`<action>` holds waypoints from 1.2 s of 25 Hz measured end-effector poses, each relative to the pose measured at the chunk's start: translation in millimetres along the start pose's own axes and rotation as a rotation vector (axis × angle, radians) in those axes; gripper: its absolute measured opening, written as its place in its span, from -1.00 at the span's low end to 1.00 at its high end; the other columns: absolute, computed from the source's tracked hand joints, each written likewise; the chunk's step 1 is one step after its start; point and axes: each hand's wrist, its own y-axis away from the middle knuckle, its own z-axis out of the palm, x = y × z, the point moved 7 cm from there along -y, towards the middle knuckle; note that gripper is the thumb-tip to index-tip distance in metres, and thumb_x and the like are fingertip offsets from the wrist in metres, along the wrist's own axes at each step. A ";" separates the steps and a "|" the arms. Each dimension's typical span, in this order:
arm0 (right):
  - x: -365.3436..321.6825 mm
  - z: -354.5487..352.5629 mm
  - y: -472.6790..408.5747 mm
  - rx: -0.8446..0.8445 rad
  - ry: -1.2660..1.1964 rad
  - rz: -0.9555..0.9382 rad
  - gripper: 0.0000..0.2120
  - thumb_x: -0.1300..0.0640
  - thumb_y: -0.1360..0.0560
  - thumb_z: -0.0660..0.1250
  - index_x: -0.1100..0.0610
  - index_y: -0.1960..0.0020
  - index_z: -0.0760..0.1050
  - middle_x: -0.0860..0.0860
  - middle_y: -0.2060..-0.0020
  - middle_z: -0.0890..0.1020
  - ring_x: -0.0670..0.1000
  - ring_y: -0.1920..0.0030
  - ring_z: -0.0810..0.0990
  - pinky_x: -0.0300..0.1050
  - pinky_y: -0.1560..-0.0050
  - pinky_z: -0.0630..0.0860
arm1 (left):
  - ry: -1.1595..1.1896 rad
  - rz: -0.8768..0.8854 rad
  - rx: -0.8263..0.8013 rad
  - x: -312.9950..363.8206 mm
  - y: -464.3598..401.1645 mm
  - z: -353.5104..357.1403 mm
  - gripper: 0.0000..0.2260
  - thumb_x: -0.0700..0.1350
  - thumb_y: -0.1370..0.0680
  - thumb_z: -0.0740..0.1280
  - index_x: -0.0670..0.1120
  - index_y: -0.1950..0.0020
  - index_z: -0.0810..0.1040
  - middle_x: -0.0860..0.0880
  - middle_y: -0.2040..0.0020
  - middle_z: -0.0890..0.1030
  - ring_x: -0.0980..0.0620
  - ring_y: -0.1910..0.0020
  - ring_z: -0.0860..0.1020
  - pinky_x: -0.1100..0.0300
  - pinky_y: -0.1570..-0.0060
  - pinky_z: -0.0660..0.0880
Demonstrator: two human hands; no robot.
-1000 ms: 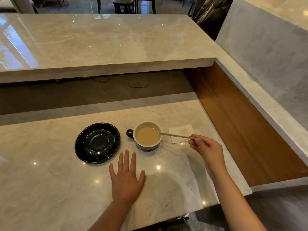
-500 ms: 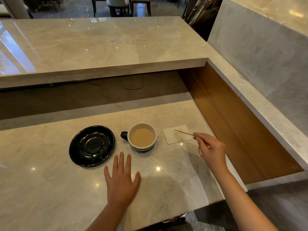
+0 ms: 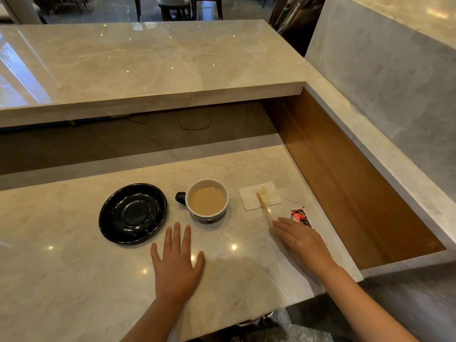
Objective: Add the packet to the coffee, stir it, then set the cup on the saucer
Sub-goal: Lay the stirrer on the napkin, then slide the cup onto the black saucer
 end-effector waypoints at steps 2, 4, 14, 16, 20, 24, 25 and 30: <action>-3.1 6.5 2.8 -0.044 0.001 -0.004 -0.52 0.33 -0.16 0.60 0.25 -0.06 0.60 0.16 -0.01 0.68 0.14 -0.04 0.65 0.02 0.04 0.64 | -0.002 -0.004 -0.007 -0.6 -0.2 0.1 -0.39 0.24 -0.55 -0.04 0.06 -0.50 -0.19 -0.04 -0.56 -0.17 -0.03 -0.51 -0.22 -0.21 -0.43 -0.22; -4.0 10.8 4.8 -0.068 -0.006 0.016 -0.49 0.34 -0.14 0.61 0.25 -0.07 0.59 0.16 -0.02 0.68 0.14 -0.03 0.65 -0.02 0.04 0.61 | -0.014 -0.008 -0.018 -0.7 0.1 0.3 -0.38 0.26 -0.52 -0.09 0.07 -0.50 -0.21 -0.03 -0.55 -0.19 -0.03 -0.50 -0.23 -0.21 -0.43 -0.22; -3.7 20.1 11.1 -0.089 -0.046 0.130 -0.68 0.18 -0.40 0.45 0.21 -0.13 0.55 0.11 -0.08 0.66 0.12 -0.13 0.59 0.01 -0.13 0.50 | 0.034 0.013 0.016 1.1 0.4 -2.1 -0.37 0.24 -0.50 -0.07 0.04 -0.52 -0.10 -0.05 -0.56 -0.11 -0.03 -0.51 -0.19 -0.21 -0.43 -0.20; -4.5 15.6 8.5 -0.082 -0.090 0.171 -0.76 0.21 -0.45 0.38 0.20 -0.11 0.55 0.11 -0.08 0.65 0.13 -0.16 0.56 0.02 -0.21 0.41 | 0.022 0.014 0.011 0.2 0.9 -1.8 -0.37 0.24 -0.51 -0.07 0.05 -0.52 -0.11 -0.05 -0.56 -0.12 -0.03 -0.51 -0.20 -0.20 -0.43 -0.21; -28.3 -20.4 -11.1 0.136 -0.118 0.115 -0.74 0.15 -0.52 0.19 0.23 -0.09 0.57 0.13 -0.09 0.64 0.14 -0.21 0.53 0.09 -0.27 0.38 | 0.033 0.014 0.016 -0.3 1.5 -2.2 -0.38 0.24 -0.51 -0.07 0.05 -0.52 -0.12 -0.04 -0.56 -0.12 -0.02 -0.51 -0.19 -0.21 -0.44 -0.19; -71.7 -47.5 -62.3 0.269 -0.161 0.024 -0.69 0.05 -0.51 0.24 0.17 -0.19 0.50 0.15 -0.20 0.57 0.12 -0.28 0.42 0.04 -0.30 0.31 | 0.013 0.007 0.010 -0.6 1.0 -0.3 -0.40 0.24 -0.54 -0.05 0.09 -0.49 -0.22 -0.02 -0.55 -0.16 0.00 -0.50 -0.23 -0.19 -0.43 -0.22; -77.6 -44.3 -77.4 0.216 -0.157 0.047 -0.65 0.02 -0.49 0.27 0.13 -0.23 0.46 0.15 -0.25 0.54 0.14 -0.31 0.40 0.04 -0.31 0.30 | 0.003 0.004 0.007 -1.4 1.5 0.2 -0.40 0.24 -0.55 -0.05 0.10 -0.47 -0.27 -0.02 -0.55 -0.18 0.00 -0.50 -0.24 -0.19 -0.43 -0.23; -82.8 13.5 -134.6 -0.248 -0.133 0.228 -0.36 -0.21 -0.41 0.31 -0.04 -0.39 0.18 0.10 -0.48 0.19 0.15 -0.45 0.11 0.19 -0.36 0.19 | 0.029 0.017 -0.003 -3.3 0.1 2.3 -0.40 0.24 -0.53 -0.06 0.12 -0.46 -0.27 -0.02 -0.54 -0.20 0.02 -0.48 -0.28 -0.16 -0.41 -0.29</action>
